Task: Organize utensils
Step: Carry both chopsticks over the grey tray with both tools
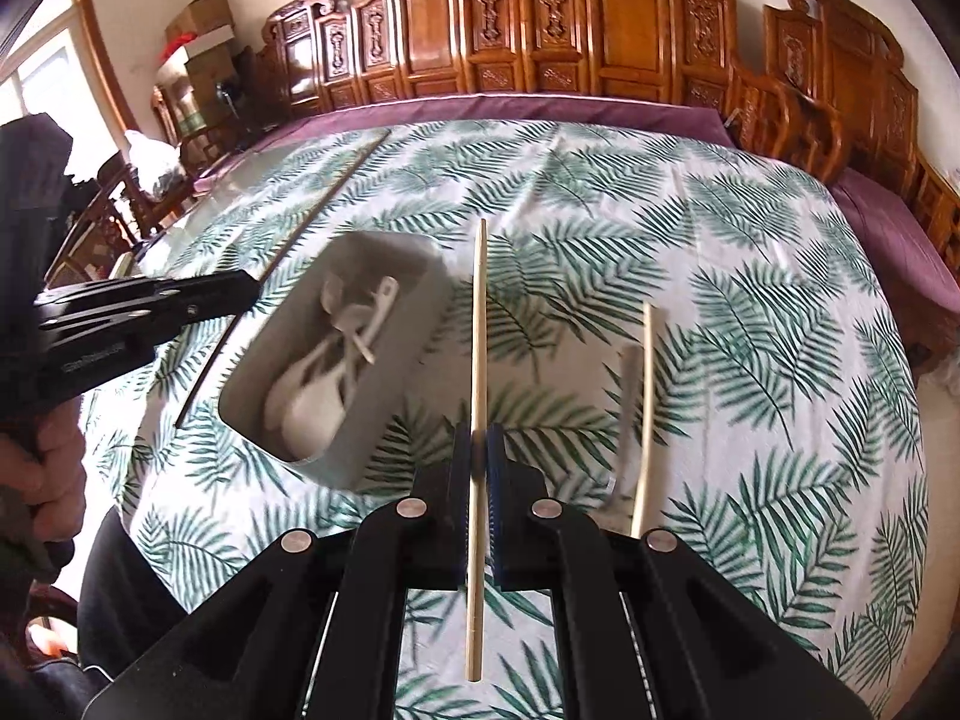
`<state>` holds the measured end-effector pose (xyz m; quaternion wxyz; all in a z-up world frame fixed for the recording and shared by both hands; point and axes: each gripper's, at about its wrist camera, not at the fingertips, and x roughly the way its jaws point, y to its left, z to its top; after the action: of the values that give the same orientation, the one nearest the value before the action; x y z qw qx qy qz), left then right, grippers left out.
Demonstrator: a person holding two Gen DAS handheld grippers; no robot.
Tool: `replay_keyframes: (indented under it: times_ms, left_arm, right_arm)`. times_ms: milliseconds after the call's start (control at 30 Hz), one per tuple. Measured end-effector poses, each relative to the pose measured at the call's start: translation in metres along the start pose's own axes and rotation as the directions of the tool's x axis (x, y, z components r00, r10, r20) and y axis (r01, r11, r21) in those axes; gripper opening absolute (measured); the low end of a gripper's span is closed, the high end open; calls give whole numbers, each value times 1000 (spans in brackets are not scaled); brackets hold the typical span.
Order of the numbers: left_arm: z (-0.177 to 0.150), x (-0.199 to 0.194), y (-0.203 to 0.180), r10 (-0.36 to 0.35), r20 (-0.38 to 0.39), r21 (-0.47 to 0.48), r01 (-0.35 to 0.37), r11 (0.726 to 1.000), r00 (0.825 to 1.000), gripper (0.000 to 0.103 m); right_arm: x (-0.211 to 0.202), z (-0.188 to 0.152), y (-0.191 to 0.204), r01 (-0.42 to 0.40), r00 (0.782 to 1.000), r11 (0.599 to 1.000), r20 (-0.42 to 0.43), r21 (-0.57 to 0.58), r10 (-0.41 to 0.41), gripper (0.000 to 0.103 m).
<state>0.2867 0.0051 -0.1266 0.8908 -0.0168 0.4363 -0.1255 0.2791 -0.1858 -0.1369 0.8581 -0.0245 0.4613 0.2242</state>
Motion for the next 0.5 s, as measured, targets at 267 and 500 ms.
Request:
replay_keyframes:
  times_ms: [267,500]
  left_arm:
    - [-8,18,38,42,-45,-34,-44,998,998,4]
    - [-16,34,51,53,-76,-51,-57,997,996,4]
  right_arm:
    - [6,9,22,-22,1000,999,-5,-23,22,6]
    - [13,10,25,-27,999,999,-18,-25,27,6]
